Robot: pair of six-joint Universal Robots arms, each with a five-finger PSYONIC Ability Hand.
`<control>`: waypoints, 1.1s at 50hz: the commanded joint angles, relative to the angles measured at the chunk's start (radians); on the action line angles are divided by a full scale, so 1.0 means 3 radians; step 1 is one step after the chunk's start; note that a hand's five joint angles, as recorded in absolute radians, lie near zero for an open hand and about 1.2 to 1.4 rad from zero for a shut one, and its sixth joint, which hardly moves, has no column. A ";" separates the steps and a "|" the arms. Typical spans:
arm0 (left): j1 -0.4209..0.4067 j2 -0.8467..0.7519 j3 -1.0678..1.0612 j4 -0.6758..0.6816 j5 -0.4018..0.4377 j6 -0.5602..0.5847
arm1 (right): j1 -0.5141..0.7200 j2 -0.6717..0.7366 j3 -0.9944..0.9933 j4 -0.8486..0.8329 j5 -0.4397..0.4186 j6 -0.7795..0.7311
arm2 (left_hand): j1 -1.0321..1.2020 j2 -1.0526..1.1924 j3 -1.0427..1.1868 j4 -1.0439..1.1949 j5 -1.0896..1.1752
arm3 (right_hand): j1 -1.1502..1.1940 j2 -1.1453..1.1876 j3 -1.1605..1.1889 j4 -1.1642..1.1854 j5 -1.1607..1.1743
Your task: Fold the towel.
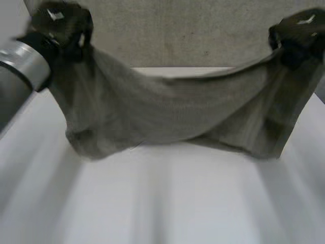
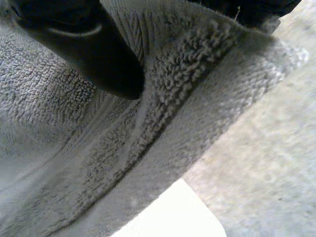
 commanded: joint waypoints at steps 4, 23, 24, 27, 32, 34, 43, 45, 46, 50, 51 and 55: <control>-0.0016 -0.1370 0.1359 -0.0017 -0.0040 0.0022 | 0.0367 0.1001 -0.0953 -0.0717 0.0508 -0.0065 | 0.0490 0.0173 0.0186 0.0117 0.0333 | 0.0143 0.0272 0.0233 0.0206 0.0174; -0.0032 -0.1484 0.2914 -0.0134 -0.0220 -0.0147 | 0.0342 0.0833 -0.1351 -0.1297 0.0504 0.0063 | 0.0490 0.0173 0.0186 0.0117 0.0333 | 0.0143 0.0272 0.0233 0.0206 0.0174; -0.0032 -0.1484 0.2912 -0.0135 -0.0219 -0.0147 | 0.0342 0.0833 -0.1349 -0.1296 0.0503 0.0063 | 0.0490 0.0173 0.0186 0.0117 0.0333 | 0.0143 0.0272 0.0233 0.0206 0.0174; -0.0026 -0.1438 0.2431 -0.0273 -0.0163 -0.0147 | 0.0321 0.0777 -0.0950 -0.1173 0.0314 0.0048 | 0.0490 0.0173 0.0186 0.0117 0.0333 | 0.0143 0.0272 0.0233 0.0206 0.0174; -0.0001 -0.1331 0.1460 -0.0252 -0.0081 -0.0126 | 0.0189 0.0695 -0.0204 -0.1184 -0.0008 0.0032 | 0.0490 0.0173 0.0186 0.0117 0.0333 | 0.0143 0.0272 0.0233 0.0206 0.0174; 0.0004 -0.1305 0.0829 -0.0029 -0.0010 -0.0111 | 0.0092 0.0690 0.0239 -0.1255 -0.0181 -0.0019 | 0.0490 0.0173 0.0186 0.0117 0.0333 | 0.0143 0.0272 0.0233 0.0206 0.0174; 0.0066 -0.1111 -0.0412 0.0550 0.0103 0.0007 | -0.0169 0.0649 0.1197 -0.1470 -0.0325 -0.0372 | 0.0490 0.0173 0.0186 0.0117 0.0333 | 0.0143 0.0272 0.0233 0.0206 0.0174; 0.0137 -0.0872 -0.0783 0.0612 0.0159 0.0154 | -0.0261 0.0502 0.1457 -0.1465 -0.0340 -0.0407 | 0.0490 0.0173 0.0186 0.0117 0.0333 | 0.0143 0.0272 0.0233 0.0206 0.0174; 0.0137 -0.0870 -0.0785 0.0612 0.0159 0.0155 | -0.0261 0.0501 0.1458 -0.1465 -0.0340 -0.0407 | 0.0490 0.0173 0.0186 0.0117 0.0333 | 0.0143 0.0272 0.0233 0.0206 0.0174; 0.0234 -0.0407 -0.1239 0.0617 0.0327 0.0334 | -0.0460 -0.0029 0.1748 -0.1394 -0.0468 -0.0351 | 0.0490 0.0173 0.0186 0.0117 0.0333 | 0.0143 0.0272 0.0233 0.0206 0.0174; 0.0250 -0.0152 -0.1357 0.0617 0.0389 0.0334 | -0.0572 -0.0264 0.1825 -0.1348 -0.0544 -0.0306 | 0.0490 0.0173 0.0186 0.0117 0.0333 | 0.0143 0.0272 0.0233 0.0206 0.0174; 0.0306 0.0298 -0.1556 0.0622 0.0491 0.0319 | -0.0829 -0.0670 0.1898 -0.1225 -0.0703 -0.0162 | 0.0490 0.0173 0.0186 0.0117 0.0333 | 0.0143 0.0272 0.0233 0.0206 0.0174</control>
